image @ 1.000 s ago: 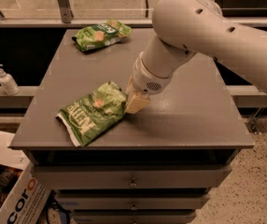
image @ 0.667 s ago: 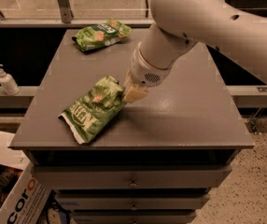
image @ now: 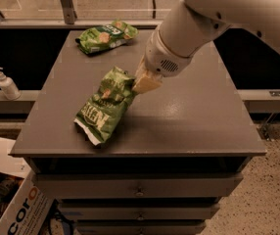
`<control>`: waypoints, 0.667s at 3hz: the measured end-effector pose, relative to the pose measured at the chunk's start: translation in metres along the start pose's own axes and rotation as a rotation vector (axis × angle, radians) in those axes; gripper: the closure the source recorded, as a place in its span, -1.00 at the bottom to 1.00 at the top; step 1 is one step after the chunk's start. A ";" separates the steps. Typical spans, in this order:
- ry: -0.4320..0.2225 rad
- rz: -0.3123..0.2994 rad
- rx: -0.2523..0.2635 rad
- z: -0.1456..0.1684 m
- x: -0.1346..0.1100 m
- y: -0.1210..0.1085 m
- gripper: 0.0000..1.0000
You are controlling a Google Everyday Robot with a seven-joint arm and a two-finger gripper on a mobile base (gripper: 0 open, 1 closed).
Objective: Pick green jalapeno chip bag
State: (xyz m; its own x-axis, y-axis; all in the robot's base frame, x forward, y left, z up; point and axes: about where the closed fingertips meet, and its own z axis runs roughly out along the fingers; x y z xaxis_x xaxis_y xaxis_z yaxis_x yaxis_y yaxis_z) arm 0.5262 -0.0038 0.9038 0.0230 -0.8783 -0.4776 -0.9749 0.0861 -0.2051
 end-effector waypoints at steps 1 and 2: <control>-0.079 0.068 0.043 -0.032 0.003 -0.005 1.00; -0.172 0.139 0.063 -0.062 0.012 -0.008 1.00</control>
Offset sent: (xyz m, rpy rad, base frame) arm -0.0038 -0.0759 0.0697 0.3086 0.0001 -0.1777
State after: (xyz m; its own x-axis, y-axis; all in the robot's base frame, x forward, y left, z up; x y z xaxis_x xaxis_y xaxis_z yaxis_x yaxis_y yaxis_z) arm 0.5202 -0.0444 0.9525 -0.0678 -0.7634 -0.6424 -0.9558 0.2344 -0.1776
